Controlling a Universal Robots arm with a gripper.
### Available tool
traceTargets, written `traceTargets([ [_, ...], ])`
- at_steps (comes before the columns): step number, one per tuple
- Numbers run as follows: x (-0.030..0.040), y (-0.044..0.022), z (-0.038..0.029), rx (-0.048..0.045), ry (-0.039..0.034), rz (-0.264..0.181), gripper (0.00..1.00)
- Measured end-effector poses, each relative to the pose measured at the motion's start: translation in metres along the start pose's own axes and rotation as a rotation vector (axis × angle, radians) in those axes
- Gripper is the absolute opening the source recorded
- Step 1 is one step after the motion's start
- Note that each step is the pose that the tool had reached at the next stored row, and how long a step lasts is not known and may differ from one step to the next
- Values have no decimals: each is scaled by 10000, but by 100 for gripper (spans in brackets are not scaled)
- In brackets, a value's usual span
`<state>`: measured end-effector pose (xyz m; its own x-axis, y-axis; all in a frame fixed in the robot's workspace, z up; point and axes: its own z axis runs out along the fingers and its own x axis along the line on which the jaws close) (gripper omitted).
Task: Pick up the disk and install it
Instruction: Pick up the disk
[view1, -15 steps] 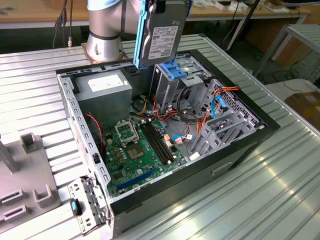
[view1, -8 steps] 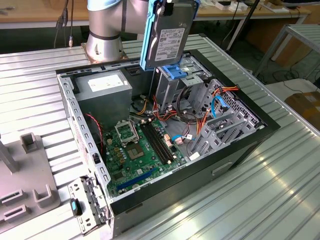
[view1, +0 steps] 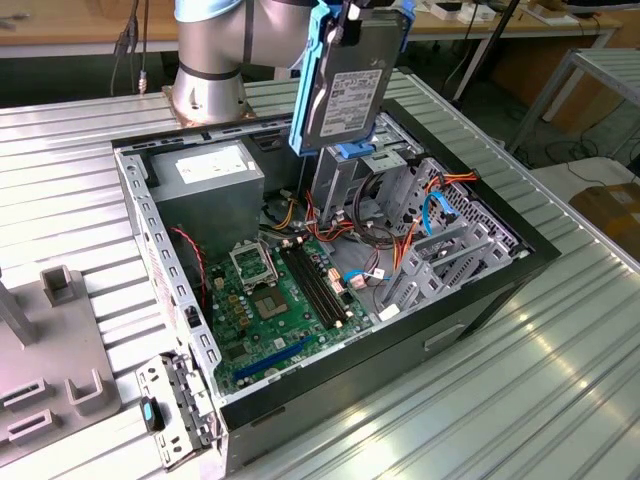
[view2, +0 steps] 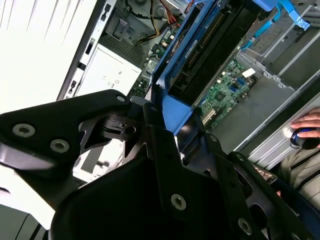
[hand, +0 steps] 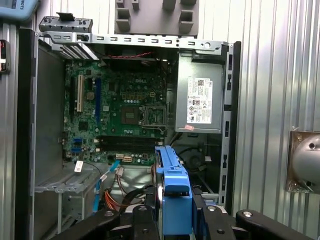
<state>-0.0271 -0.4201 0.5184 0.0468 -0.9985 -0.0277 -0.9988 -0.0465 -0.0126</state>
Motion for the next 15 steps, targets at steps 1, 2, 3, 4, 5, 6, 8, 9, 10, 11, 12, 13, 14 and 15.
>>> traceTargets([
  [1,2,0,0,0,0,1,36],
  [2,2,0,0,0,0,1,36],
  [3,2,-1,0,0,0,0,36],
  [4,3,-7,0,-1,0,-2,36],
  [5,4,-28,0,0,1,-1,36],
  [6,5,-51,1,0,0,0,36],
  [8,11,-187,4,0,0,0,36],
  [9,15,-263,5,0,0,0,36],
  [10,19,-371,7,-1,2,-1,36],
  [11,21,-409,8,-1,2,0,36],
  [12,22,-421,8,0,0,0,36],
  [13,22,-421,8,0,1,0,36],
  [14,22,-421,8,-1,1,0,36],
  [15,22,-422,8,-1,0,0,36],
])
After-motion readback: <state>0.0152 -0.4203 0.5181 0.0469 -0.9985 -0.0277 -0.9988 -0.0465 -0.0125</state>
